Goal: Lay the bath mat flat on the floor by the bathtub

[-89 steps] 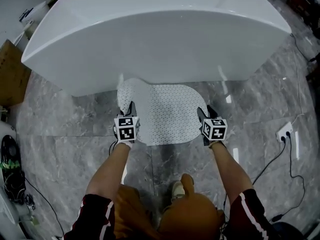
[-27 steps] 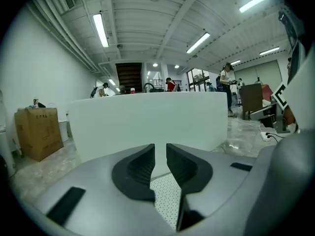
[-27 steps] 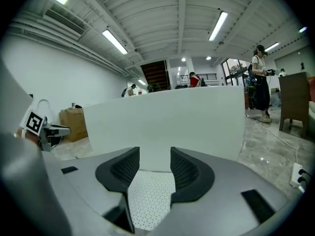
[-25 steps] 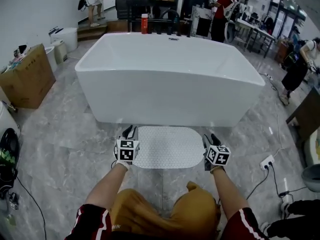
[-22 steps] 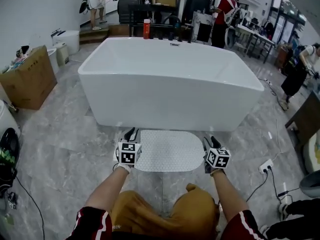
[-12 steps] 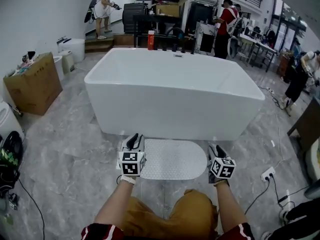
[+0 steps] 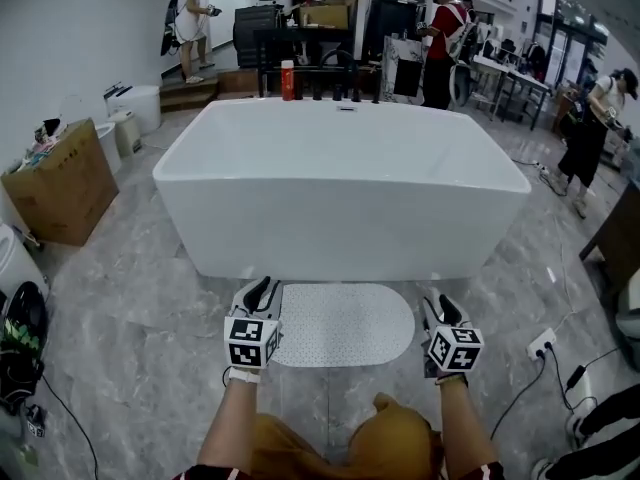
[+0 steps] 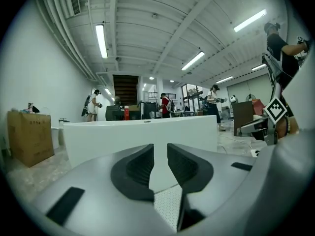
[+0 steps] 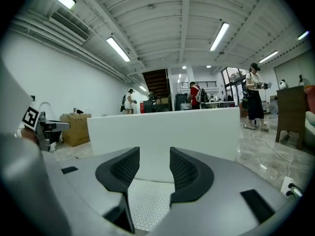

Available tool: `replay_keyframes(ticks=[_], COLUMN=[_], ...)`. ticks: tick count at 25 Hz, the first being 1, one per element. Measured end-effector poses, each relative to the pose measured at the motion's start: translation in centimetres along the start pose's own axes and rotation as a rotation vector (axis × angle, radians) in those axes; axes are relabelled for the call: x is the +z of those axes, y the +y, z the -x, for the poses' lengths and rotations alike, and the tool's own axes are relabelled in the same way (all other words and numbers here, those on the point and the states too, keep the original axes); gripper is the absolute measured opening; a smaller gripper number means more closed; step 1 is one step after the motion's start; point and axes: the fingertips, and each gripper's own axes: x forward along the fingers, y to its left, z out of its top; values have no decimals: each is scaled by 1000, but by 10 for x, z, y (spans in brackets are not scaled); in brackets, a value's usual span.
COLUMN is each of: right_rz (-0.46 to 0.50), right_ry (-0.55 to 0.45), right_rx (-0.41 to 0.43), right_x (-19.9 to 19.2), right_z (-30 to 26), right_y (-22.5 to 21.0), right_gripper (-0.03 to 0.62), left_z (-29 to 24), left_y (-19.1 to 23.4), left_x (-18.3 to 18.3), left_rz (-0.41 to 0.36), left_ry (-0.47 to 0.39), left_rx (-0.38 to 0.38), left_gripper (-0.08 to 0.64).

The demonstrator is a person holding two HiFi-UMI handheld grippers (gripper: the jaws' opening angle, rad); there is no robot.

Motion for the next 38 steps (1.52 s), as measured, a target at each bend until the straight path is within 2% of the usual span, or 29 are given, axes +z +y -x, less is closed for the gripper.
replay_keyframes(ticks=[7,13,20,24,29,34,38], right_rz=[-22,-48,-39,-12,-29,-33,-28], right_ry=[38,101,105,93,83,57,48], right_rx=[-9,-6,-11,-6,12,19,42], right_x=[32,92,212,288,370,444,488], right_z=[-2,14,45,65,87,102,120], right_y=[-27,-32,-27,-25,-20,-21,-16], right_gripper=[210,212,210,210,211,210,210], left_z=[-10,-2,12,20,38,49,63], left_y=[4,-7,-20,-26,-24,-24,-31], left_x=[59,137,258,329,422,497,543], left_rz=[-34,-55,-6,-6,23,25,34], left_ry=[-27,-3,-4,8,4,-10,-17], left_rx=[25,10,-27,-19,-6,5,-3], left_gripper=[97,97,97,97,97,97,97])
